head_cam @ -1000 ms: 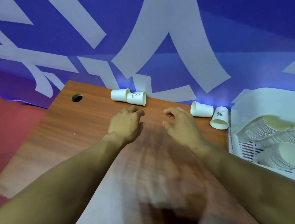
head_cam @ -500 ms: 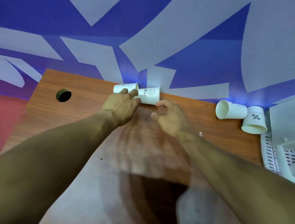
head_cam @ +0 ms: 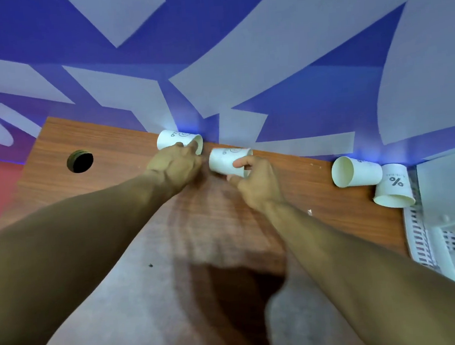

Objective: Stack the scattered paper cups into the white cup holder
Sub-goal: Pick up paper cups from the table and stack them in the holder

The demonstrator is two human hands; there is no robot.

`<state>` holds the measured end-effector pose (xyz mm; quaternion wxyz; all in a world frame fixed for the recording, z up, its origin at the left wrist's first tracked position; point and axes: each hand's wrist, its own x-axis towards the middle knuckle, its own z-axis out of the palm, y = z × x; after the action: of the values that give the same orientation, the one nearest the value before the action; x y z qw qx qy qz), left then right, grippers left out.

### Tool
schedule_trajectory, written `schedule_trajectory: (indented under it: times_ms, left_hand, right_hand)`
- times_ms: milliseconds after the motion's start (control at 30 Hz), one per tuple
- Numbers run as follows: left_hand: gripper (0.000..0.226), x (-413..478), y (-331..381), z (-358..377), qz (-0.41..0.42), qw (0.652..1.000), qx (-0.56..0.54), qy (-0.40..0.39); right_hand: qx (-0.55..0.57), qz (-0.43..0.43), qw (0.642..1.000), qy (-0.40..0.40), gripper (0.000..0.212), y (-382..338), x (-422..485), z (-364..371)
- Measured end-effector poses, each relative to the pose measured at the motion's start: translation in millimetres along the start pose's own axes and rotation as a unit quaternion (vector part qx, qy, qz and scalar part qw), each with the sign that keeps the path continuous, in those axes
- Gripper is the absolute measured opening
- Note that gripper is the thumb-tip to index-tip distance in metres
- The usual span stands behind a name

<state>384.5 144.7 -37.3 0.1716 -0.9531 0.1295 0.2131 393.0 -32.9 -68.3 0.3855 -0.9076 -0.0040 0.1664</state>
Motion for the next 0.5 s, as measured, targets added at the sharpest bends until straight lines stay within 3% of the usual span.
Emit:
schedule_trajectory:
  times_ms: [133,300,500]
  left_hand:
    - [0.051,-7.8,5.7,-8.9,-0.018,1.0,0.007,0.016]
    - [0.032,-22.6,25.4,-31.1,-0.034,0.999,0.017,0.036]
    - [0.022,-58.2,69.2,-75.8,-0.02,0.985,0.019,0.172]
  right_hand:
    - [-0.01,-0.027,0.998,0.057,0.02,-2.2,-12.3,-20.2]
    - [-0.022,-0.097,0.992,0.079,0.024,6.4,-44.7,-59.2]
    - [-0.018,-0.166,0.981,0.103,0.036,32.2,-99.5,-120.3]
